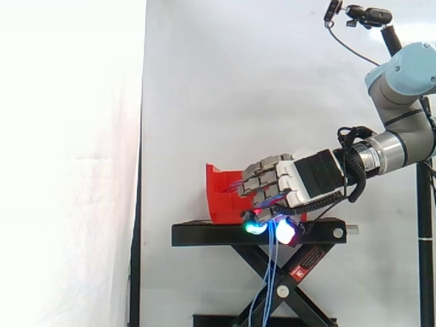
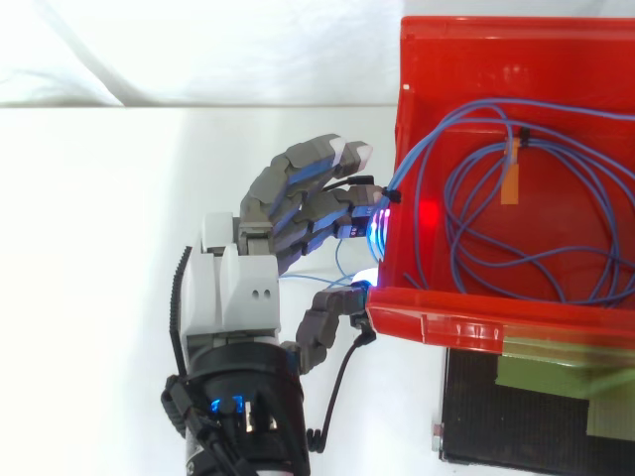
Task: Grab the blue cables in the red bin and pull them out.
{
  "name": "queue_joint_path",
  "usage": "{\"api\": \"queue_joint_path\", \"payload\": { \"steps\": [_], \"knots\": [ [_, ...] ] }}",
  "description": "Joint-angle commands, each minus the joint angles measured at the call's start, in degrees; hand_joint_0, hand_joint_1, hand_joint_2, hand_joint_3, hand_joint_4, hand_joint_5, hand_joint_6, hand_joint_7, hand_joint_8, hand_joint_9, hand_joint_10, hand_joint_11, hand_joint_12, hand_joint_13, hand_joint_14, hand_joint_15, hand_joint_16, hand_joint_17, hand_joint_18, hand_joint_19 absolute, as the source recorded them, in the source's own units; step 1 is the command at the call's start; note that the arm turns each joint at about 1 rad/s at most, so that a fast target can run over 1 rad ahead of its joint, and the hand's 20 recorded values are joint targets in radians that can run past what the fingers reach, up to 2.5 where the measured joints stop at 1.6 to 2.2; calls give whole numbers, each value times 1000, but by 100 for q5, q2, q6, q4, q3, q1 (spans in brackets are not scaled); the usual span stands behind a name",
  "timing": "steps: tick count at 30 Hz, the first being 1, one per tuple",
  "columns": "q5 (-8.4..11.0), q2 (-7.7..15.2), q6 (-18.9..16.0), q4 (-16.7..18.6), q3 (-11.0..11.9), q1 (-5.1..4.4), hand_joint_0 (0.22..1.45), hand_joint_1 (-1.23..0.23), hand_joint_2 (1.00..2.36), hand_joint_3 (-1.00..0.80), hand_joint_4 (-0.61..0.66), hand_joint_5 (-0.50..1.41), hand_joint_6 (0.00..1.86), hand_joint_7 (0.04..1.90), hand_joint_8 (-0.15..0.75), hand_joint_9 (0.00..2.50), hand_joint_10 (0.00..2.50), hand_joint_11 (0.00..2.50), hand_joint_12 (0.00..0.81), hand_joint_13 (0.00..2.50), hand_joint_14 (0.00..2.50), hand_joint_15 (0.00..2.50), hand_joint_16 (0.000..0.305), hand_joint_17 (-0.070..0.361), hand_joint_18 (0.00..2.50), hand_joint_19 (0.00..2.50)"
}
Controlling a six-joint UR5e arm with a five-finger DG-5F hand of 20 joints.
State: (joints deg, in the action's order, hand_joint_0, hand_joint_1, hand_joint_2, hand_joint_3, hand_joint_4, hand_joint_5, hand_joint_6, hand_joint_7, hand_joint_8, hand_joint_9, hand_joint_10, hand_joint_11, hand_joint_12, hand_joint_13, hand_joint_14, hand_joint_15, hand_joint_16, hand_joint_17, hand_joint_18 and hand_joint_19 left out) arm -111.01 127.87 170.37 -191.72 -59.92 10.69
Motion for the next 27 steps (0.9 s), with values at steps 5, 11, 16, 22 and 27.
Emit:
{"api": "queue_joint_path", "payload": {
  "steps": [5,11,16,22,27],
  "knots": [
    [0,1,0,12,-2,-5,812,-837,1000,-1000,148,997,15,672,230,1063,20,490,291,813,17,448,37,83,588,578],
    [0,1,0,20,-2,-5,816,-840,1000,-1000,146,1005,14,686,224,1065,22,491,291,814,17,445,37,82,587,579],
    [0,1,0,38,-2,4,822,-839,1000,-1000,137,1006,15,688,224,1067,22,499,288,812,17,446,36,82,586,579],
    [0,1,0,38,-2,4,826,-840,1000,-1000,142,1015,15,698,225,1068,21,498,286,813,17,441,36,82,586,572],
    [0,1,0,38,-29,4,832,-842,1000,-1000,133,1036,14,723,222,1078,22,501,285,815,17,445,36,81,584,574]
  ]
}}
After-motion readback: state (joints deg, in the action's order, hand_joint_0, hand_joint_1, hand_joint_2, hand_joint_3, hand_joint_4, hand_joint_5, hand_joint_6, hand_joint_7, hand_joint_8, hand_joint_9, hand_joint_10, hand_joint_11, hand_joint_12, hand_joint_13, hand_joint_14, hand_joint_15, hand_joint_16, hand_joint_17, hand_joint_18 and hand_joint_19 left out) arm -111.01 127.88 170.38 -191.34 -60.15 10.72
